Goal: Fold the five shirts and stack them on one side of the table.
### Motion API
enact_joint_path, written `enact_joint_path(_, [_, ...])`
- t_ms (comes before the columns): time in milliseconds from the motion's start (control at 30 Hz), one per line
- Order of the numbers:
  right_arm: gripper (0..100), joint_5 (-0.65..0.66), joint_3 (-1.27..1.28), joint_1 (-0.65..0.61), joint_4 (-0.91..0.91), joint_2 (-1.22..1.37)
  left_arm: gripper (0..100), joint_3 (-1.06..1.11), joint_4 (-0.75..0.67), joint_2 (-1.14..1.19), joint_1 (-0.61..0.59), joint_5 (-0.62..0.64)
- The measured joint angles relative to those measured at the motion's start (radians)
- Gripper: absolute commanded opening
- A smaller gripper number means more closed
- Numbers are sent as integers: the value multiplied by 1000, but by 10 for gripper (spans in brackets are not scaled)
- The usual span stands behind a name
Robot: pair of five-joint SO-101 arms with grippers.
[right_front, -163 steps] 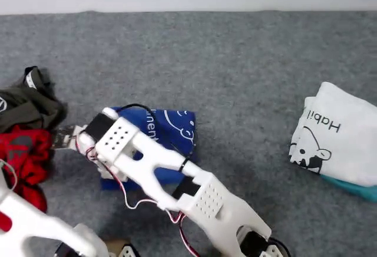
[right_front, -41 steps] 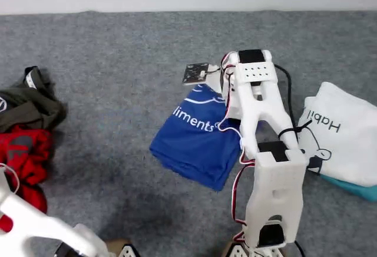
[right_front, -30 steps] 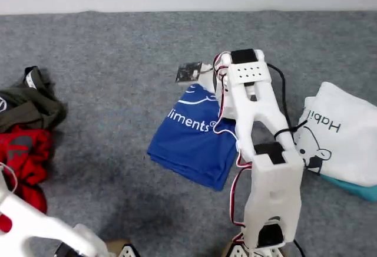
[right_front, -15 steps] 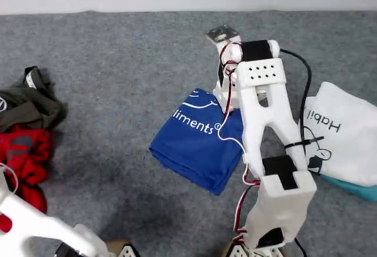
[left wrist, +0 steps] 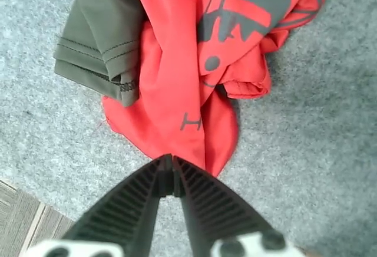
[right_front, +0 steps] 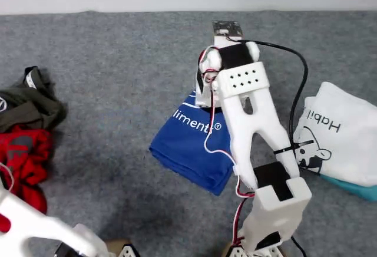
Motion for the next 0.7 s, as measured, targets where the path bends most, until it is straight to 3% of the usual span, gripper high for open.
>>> enact_joint_path(167, [404, -222, 74, -31, 0, 0, 7, 0, 0, 0, 0, 0])
enact_joint_path(233, [474, -298, 98, -34, 0, 0, 7, 0, 0, 0, 0, 0])
enact_joint_path(433, [478, -410, 158, -32, -64, 23, 7, 0, 0, 0, 6, 0])
enact_joint_path(700, [478, -437, 172, 21, -196, 175, 7, 0, 0, 0, 51, 0])
